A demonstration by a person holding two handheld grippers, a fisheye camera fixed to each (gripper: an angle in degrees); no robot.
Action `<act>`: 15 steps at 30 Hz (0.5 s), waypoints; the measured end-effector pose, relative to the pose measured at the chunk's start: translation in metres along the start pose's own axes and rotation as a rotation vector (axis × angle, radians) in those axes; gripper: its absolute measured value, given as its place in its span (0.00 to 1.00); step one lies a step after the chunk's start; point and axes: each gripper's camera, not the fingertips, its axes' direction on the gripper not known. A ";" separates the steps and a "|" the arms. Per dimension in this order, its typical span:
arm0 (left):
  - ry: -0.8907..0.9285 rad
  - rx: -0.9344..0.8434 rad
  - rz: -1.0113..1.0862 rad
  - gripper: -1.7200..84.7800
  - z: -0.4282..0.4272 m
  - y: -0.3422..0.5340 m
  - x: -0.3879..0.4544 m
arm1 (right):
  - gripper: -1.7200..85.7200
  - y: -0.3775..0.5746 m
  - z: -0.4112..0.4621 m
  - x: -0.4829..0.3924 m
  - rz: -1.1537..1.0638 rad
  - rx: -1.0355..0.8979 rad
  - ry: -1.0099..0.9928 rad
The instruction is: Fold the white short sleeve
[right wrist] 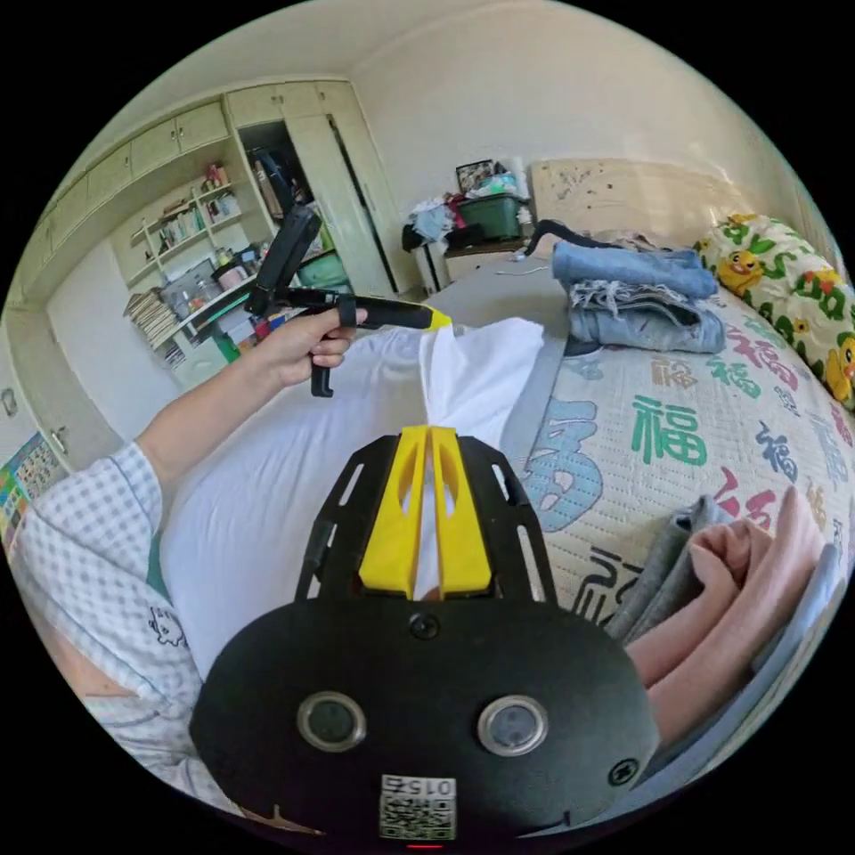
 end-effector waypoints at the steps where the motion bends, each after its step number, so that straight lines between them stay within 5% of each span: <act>1: 0.002 -0.028 -0.004 0.02 0.000 0.008 -0.006 | 0.05 -0.001 0.014 -0.003 -0.024 -0.098 -0.038; 4: -0.012 -0.100 -0.033 0.04 -0.005 0.038 -0.032 | 0.12 0.001 0.022 -0.004 -0.043 -0.198 -0.060; 7: 0.026 0.012 -0.053 0.07 -0.034 0.046 -0.047 | 0.12 0.006 -0.004 0.004 0.022 -0.066 0.035; 15: 0.022 -0.025 -0.046 0.11 0.021 -0.037 -0.034 | 0.11 0.001 0.032 0.014 0.098 -0.139 0.118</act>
